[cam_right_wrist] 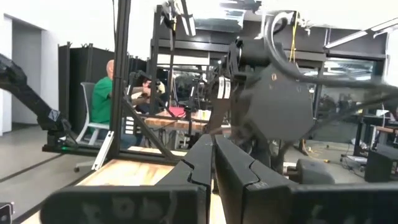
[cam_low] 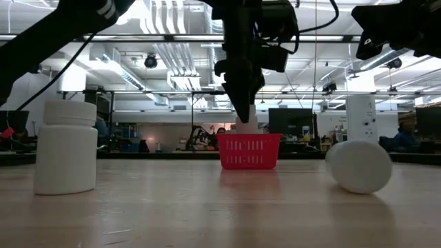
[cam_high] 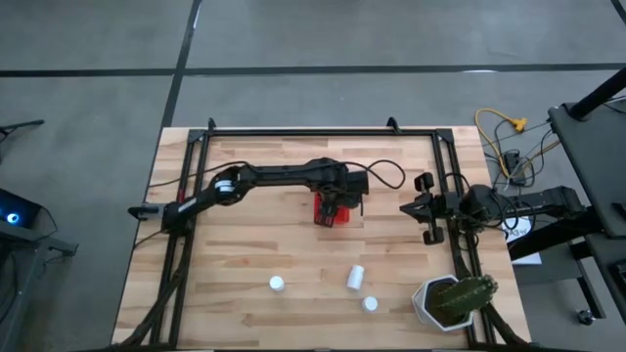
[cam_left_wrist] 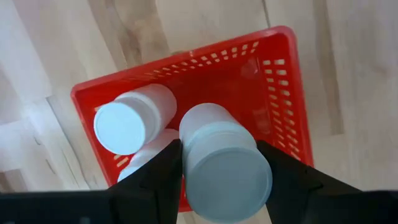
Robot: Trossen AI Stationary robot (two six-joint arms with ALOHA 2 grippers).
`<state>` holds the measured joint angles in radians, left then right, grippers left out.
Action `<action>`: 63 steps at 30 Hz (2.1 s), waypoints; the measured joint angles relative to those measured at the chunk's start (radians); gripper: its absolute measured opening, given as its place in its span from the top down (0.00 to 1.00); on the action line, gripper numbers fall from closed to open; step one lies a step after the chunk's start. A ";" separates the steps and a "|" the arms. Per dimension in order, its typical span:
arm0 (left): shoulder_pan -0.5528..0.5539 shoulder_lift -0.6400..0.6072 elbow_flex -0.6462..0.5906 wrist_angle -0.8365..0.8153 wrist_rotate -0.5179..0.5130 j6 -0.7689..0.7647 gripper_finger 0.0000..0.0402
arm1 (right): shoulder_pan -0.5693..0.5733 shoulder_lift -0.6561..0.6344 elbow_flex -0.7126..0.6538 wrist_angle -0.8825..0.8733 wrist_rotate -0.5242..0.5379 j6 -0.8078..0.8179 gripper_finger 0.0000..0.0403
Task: Pick and place pill bottles into a basket
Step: Put the top left white medicine bottle into the red bin
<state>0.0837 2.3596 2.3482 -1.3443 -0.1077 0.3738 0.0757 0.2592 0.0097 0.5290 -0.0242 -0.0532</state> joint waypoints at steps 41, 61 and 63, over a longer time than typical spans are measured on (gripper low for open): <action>0.011 0.011 -0.063 0.136 0.044 0.029 0.59 | 0.000 0.000 0.000 0.000 -0.001 0.000 0.98; 0.020 0.011 -0.113 0.192 -0.007 0.030 0.58 | 0.000 -0.001 0.000 0.000 -0.001 -0.001 0.98; 0.021 0.011 -0.113 0.193 -0.007 0.030 0.58 | 0.000 -0.001 0.000 0.000 -0.001 -0.002 0.98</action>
<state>0.1047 2.3707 2.2349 -1.1514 -0.1143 0.4042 0.0759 0.2581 0.0097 0.5289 -0.0250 -0.0550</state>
